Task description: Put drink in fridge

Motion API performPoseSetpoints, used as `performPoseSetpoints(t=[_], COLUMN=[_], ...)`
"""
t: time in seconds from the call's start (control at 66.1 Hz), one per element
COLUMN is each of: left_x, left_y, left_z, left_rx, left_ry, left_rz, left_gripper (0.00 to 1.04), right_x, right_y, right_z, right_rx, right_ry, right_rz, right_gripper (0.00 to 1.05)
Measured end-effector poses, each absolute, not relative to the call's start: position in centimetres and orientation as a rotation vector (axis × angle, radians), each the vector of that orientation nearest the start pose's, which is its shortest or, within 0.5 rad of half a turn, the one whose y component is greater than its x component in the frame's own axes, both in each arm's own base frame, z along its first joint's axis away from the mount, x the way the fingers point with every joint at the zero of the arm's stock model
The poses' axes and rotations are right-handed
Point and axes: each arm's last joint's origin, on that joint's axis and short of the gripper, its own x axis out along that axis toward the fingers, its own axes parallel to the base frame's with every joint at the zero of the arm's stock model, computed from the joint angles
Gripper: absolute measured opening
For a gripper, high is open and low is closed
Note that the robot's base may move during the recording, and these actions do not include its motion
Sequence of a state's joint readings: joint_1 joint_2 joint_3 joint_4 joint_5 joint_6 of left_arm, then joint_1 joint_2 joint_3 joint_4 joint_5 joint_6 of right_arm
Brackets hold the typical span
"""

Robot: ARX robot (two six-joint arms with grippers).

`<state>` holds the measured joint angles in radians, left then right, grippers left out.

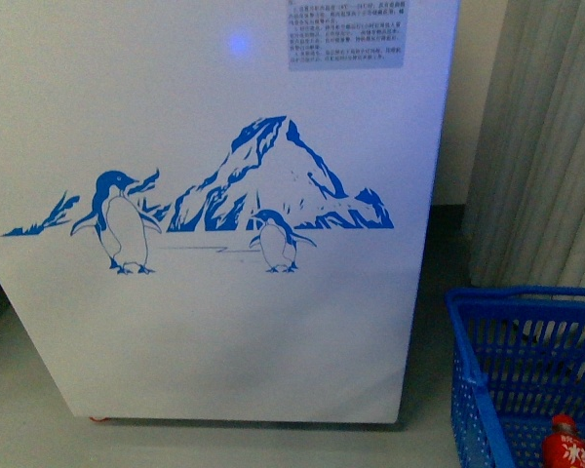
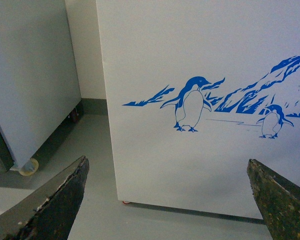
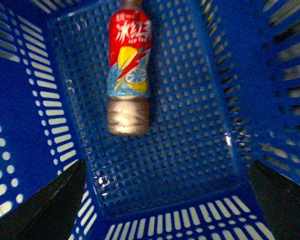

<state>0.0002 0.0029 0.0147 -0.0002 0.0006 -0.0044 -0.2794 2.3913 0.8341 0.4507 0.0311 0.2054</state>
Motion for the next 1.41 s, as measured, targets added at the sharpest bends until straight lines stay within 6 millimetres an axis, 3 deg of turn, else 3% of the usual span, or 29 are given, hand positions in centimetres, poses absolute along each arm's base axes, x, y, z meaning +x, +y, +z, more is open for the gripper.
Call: performPoseSetpoints(t=[0.136,0.317,0.559,0.695,0.892,0.983,1.134,1.225,1.285,1.406], left_x=[9.7,9.7,9.7,9.7,9.7,9.7,9.7,9.7,9.7,9.7], left_y=[0.0,0.0,0.0,0.0,0.0,0.0,0.0,0.0,0.0,0.0], left_z=[16.8,16.8,16.8,16.8,16.8,16.8,16.8,16.8,16.8,16.8], left_rx=[-0.004,-0.004,-0.004,-0.004,-0.004,-0.004,-0.004,-0.004,-0.004,-0.004], left_ry=[-0.012,-0.012,-0.012,-0.012,-0.012,-0.012,-0.012,-0.012,-0.012,-0.012], left_rz=[0.0,0.0,0.0,0.0,0.0,0.0,0.0,0.0,0.0,0.0], left_gripper=[0.97,0.97,0.97,0.97,0.97,0.97,0.97,0.97,0.97,0.97], right_x=[33.4,35.9,38.6,38.7,37.9,36.6,34.6,34.1,34.0,33.5], right_y=[-8.8,-8.6,-7.9,-8.0,-8.1,-8.1,-7.9,-7.8,-7.8,-7.2], right_z=[-9.6,-14.2,-17.3,-18.8,-18.8,-17.3,-14.4,-10.9,-6.8,7.2], right_rx=[0.341,0.341,0.301,0.26,0.261,0.283,0.288,0.292,0.287,0.258], right_ry=[1.115,1.152,1.172,1.213,1.245,1.254,1.244,1.187,1.109,0.828], right_rz=[-0.427,-0.432,-0.403,-0.417,-0.412,-0.401,-0.388,-0.369,-0.342,-0.204], right_gripper=[0.97,0.97,0.97,0.97,0.67,0.51,0.44,0.42,0.41,0.41])
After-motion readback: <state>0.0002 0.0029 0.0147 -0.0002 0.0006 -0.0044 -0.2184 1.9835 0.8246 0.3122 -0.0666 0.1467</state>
